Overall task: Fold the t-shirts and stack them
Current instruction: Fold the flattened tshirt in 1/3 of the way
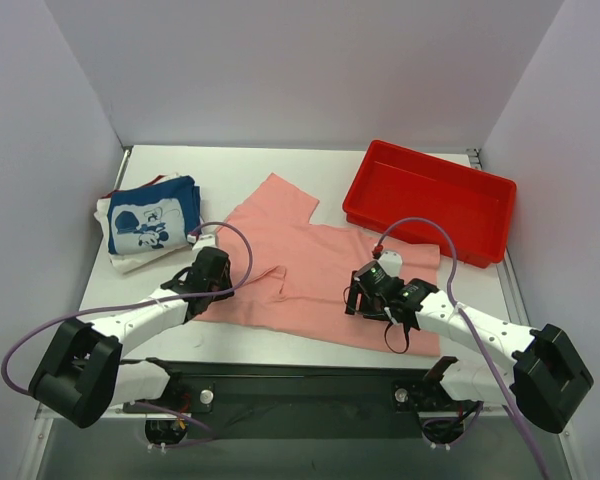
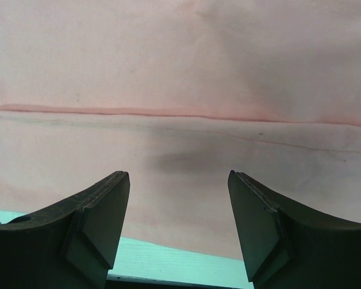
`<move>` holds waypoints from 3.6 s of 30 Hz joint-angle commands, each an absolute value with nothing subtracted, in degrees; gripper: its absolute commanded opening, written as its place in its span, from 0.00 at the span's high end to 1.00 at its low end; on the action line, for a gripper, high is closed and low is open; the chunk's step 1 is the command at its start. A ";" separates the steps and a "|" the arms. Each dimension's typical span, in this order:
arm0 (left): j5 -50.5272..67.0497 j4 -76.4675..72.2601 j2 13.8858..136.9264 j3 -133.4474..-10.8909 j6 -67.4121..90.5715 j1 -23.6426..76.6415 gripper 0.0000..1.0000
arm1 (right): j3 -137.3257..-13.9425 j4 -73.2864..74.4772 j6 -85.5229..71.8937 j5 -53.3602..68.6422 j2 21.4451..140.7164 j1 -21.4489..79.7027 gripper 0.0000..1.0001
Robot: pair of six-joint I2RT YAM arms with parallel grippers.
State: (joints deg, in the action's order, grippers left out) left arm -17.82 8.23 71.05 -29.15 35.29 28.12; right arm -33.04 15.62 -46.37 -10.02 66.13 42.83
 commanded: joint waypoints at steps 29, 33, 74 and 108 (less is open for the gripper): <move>-18.37 8.26 72.69 -32.69 34.28 27.86 0.98 | -34.37 16.17 -46.67 -10.72 65.48 44.65 0.33; -18.90 8.70 73.30 -34.71 33.22 27.86 1.00 | -34.28 16.35 -46.67 -11.07 65.30 44.65 0.33; -21.53 3.35 79.73 -46.68 30.76 25.39 0.17 | -38.66 17.75 -43.24 -13.18 66.71 44.56 0.32; -16.52 -5.45 61.44 -14.25 48.78 33.57 0.11 | -30.94 13.88 -54.05 -16.25 78.23 50.18 0.33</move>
State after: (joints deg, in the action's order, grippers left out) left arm -15.22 -9.96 63.40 -16.38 47.07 33.26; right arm -33.91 7.05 -48.95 -17.43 78.37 48.01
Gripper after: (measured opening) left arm 0.888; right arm 0.673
